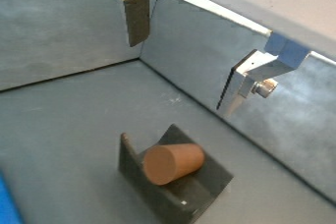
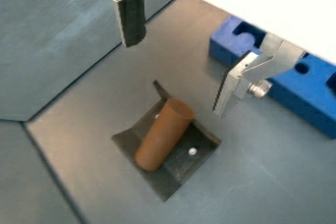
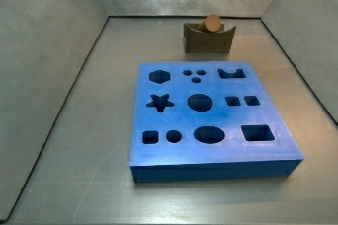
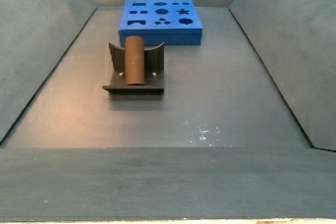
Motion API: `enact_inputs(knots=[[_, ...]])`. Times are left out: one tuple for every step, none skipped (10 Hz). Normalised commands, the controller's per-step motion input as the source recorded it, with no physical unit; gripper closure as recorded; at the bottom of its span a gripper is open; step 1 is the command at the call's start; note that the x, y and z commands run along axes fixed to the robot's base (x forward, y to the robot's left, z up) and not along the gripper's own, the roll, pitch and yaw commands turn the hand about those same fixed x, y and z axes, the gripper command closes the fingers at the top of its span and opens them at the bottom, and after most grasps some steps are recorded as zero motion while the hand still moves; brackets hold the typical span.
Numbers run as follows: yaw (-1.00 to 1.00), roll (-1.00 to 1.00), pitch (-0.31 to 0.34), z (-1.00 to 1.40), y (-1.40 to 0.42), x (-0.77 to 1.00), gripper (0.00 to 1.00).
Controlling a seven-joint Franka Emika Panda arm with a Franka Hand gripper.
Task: Pick up the round object. Move up. Place the round object on the fixture. Regrasp the round object. Move to above the board. Insert the round object.
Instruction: Regrasp the round object.
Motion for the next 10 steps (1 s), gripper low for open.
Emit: enact_inputs(knots=[[0.04,1.0,0.039,0.0,-0.03,0.02,0.0],[0.04,1.0,0.049,-0.01,-0.03,0.03,0.0],[0.05,1.0,0.059,-0.01,-0.03,0.04,0.0],[0.05,1.0,0.071,-0.01,-0.03,0.04,0.0],[0.06,1.0,0.078,-0.01,-0.03,0.05,0.0],[0.06,1.0,0.097,-0.01,-0.03,0.06,0.0],[0.07,1.0,0.114,-0.01,-0.03,0.07,0.0],[0.08,1.0,0.139,-0.01,-0.04,0.08,0.0],[0.09,1.0,0.154,-0.01,-0.04,0.08,0.0],[0.11,1.0,0.188,-0.01,-0.04,0.09,0.0]])
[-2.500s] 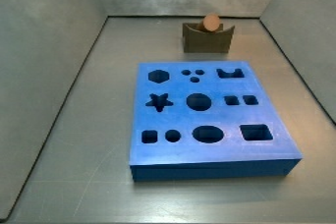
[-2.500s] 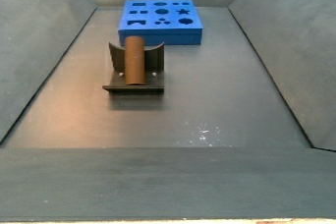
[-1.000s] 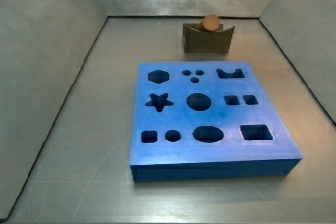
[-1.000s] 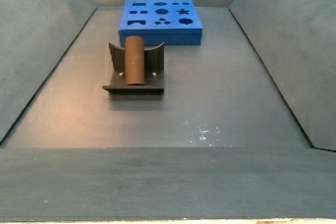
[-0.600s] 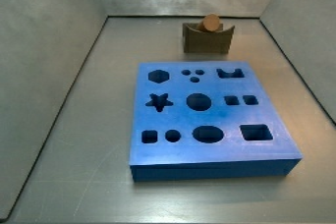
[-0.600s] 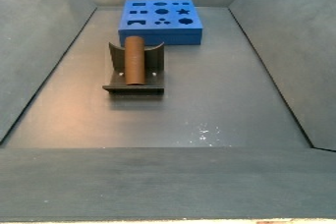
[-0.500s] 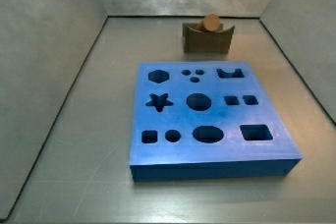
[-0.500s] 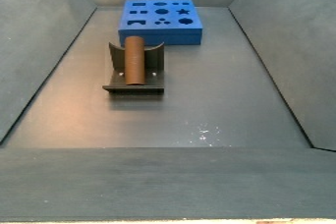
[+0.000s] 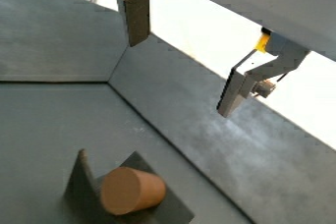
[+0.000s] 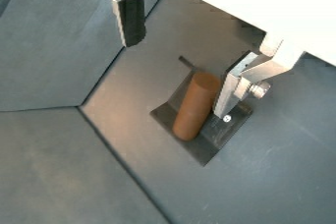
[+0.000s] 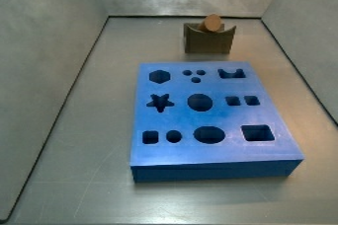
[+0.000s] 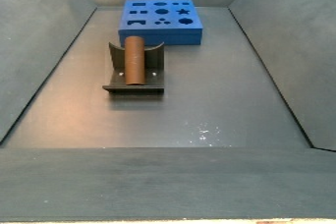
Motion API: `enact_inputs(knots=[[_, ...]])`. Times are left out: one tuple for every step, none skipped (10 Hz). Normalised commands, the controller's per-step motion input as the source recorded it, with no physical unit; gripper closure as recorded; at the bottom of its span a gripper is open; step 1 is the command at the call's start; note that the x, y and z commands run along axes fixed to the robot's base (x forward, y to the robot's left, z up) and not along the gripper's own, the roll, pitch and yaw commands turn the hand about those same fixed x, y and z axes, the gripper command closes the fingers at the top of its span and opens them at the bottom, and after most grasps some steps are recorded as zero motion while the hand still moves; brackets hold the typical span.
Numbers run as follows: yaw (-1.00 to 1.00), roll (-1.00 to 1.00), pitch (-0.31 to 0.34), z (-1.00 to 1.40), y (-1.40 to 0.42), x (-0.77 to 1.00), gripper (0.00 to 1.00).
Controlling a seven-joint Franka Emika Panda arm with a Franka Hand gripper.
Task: Pick up the round object. Move up. Place the round object on the fixture. Regrasp the round object. Move to above the board. Insert the round object.
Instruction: Regrasp the round object.
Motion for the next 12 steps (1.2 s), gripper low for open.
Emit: enact_inputs(knots=[[0.13,1.0,0.215,-0.02,-0.04,0.1,0.0],[0.16,1.0,0.243,-0.02,-0.05,0.1,0.0],[0.22,1.0,0.282,-0.02,-0.04,0.1,0.0],[0.2,0.97,0.297,-0.01,-0.05,0.1,0.0],[0.22,0.78,0.257,-0.02,-0.04,0.1,0.0],[0.24,0.54,0.197,-0.02,-0.04,0.1,0.0],[0.25,0.42,0.148,-0.02,-0.04,0.09,0.0],[0.24,0.36,0.115,-0.01,-0.04,0.09,0.0],[0.15,0.55,0.133,-1.0,0.07,0.04,0.0],[0.14,0.54,0.119,-1.0,0.07,0.04,0.0],[0.14,0.46,0.083,-1.0,0.06,0.05,0.0],[0.14,0.36,0.065,-1.0,0.05,0.06,0.0]])
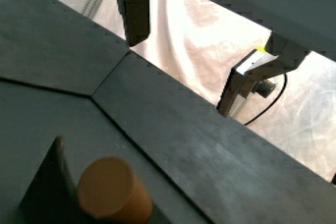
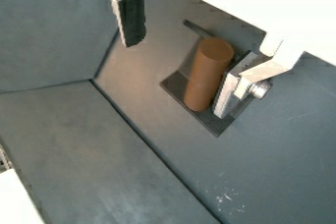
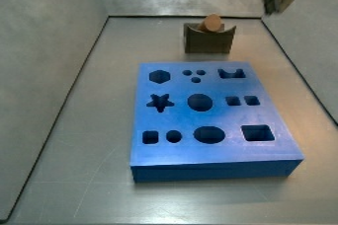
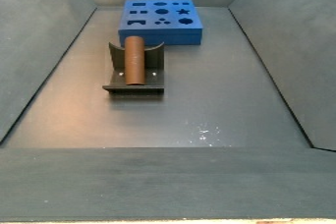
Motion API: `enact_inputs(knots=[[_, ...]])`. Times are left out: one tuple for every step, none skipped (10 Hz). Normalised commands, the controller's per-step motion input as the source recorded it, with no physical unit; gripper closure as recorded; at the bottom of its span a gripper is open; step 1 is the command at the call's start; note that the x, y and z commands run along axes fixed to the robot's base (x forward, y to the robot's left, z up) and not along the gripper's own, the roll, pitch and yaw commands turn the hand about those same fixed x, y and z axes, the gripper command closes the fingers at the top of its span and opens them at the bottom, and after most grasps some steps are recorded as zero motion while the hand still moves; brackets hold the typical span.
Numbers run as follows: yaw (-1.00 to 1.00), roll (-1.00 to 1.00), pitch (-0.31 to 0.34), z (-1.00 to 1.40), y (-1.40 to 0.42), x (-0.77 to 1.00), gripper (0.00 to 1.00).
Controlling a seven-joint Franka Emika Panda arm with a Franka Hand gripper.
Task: Pick up the round object. Move up. Place the round object on the fixture. Regrasp the round object. Move to above the board. Insert the round object.
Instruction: Regrasp the round object.
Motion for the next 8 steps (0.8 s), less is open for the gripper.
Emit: enact_inputs(knots=[[0.14,0.25,0.03,-1.0,0.04,0.07,0.0],[0.13,0.22,0.012,-1.0,0.04,0.08,0.0],[0.12,0.17,-0.029,-1.0,0.04,0.09,0.0],[0.11,0.15,-0.056,-1.0,0.03,0.1,0.0],[0.09,0.13,-0.085,-1.0,0.03,0.11,0.0],[0.08,0.12,-0.099,-1.0,0.02,0.12,0.0],[0.06,0.11,-0.108,-0.95,0.02,0.12,0.0],[0.04,0.11,-0.11,-0.8,0.01,0.11,0.0]])
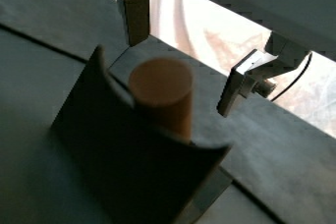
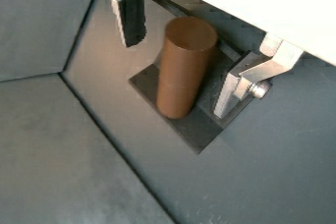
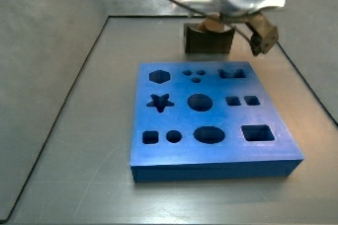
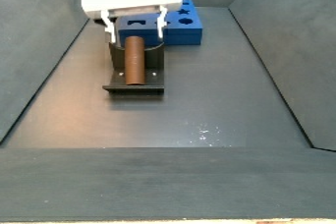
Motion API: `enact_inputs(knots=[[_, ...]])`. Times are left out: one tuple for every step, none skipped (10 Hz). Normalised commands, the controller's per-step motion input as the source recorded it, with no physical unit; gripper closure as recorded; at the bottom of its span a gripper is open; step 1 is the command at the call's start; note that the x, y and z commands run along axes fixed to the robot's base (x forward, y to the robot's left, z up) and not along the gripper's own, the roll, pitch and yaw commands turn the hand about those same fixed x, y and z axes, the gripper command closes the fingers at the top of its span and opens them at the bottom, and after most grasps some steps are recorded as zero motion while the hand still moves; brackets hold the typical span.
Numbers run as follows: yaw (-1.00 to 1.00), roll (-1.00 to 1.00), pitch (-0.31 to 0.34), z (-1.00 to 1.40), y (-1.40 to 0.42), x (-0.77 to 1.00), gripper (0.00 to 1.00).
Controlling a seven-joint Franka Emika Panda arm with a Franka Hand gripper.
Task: Pick up the round object. Move up. Place the round object on the fixture. Regrasp the round object. Move to above the board. Insert the round object.
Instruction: Regrasp the round object.
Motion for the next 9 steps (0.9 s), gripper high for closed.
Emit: enact_inputs(knots=[[0.02,0.12,-0.099,-0.61,0.01,0.09,0.0],[0.0,0.11,-0.094,-0.48,0.0,0.09,0.0],[0.0,0.11,-0.086,-0.39,0.0,0.08,0.0],[-0.02,0.11,-0.048,-0.2,0.0,0.05,0.0],[-0.02,0.11,-0.048,-0.17,0.0,0.03,0.0],[-0.02,0.11,-0.048,-0.17,-0.01,0.02,0.0],[-0.02,0.11,-0.047,-0.17,-0.01,0.02,0.0],[-0.02,0.11,-0.046,-0.17,-0.01,0.02,0.0],[0.0,0.0,0.0,-0.83,0.0,0.0,1.0]])
